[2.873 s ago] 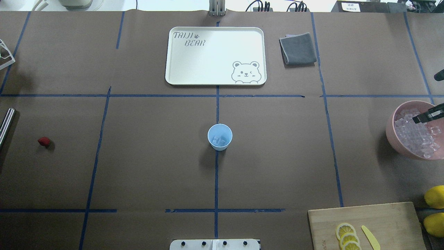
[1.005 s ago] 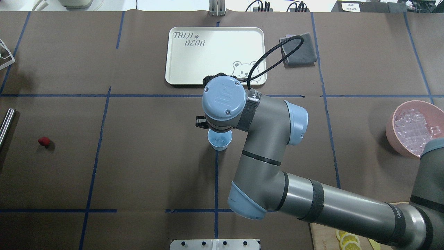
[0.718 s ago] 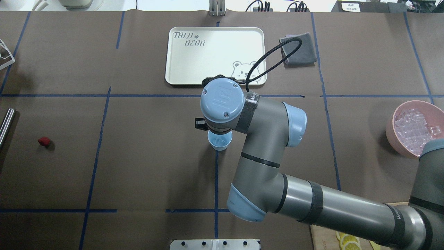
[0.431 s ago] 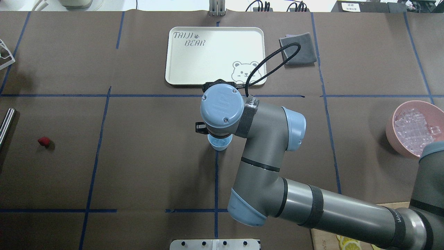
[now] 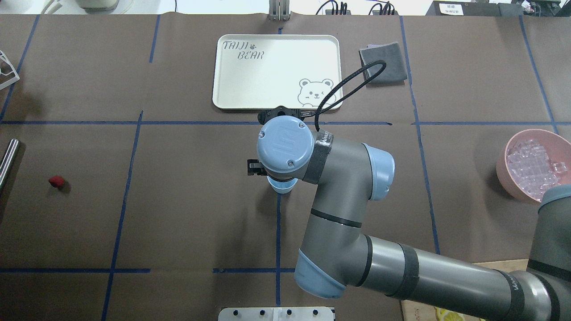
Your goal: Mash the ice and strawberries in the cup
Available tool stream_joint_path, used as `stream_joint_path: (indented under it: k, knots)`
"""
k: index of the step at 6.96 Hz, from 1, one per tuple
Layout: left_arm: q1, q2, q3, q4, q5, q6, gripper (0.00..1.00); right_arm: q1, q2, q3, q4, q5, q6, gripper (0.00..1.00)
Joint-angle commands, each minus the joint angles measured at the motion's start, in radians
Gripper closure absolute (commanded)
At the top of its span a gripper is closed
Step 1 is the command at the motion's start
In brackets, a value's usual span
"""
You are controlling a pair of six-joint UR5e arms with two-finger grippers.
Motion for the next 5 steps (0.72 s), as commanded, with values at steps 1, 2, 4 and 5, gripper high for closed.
stream_joint_path:
  k: [1, 2, 4, 5]
  knots:
    - [0.002, 0.001, -0.011, 0.0, 0.002, -0.001, 0.0, 0.132, -0.034, 0.012, 0.0, 0.076, -0.069, 0.0]
    - [0.003, 0.001, -0.014, 0.001, 0.002, -0.001, 0.0, 0.239, -0.077, 0.032, 0.0, 0.184, -0.205, 0.0]
    - [0.014, -0.018, 0.0, 0.0, 0.015, -0.007, 0.0, 0.425, -0.18, 0.078, 0.0, 0.35, -0.453, 0.0]
    - [0.014, -0.033, 0.003, 0.0, 0.012, -0.011, 0.0, 0.478, -0.279, 0.116, 0.013, 0.386, -0.578, 0.0]
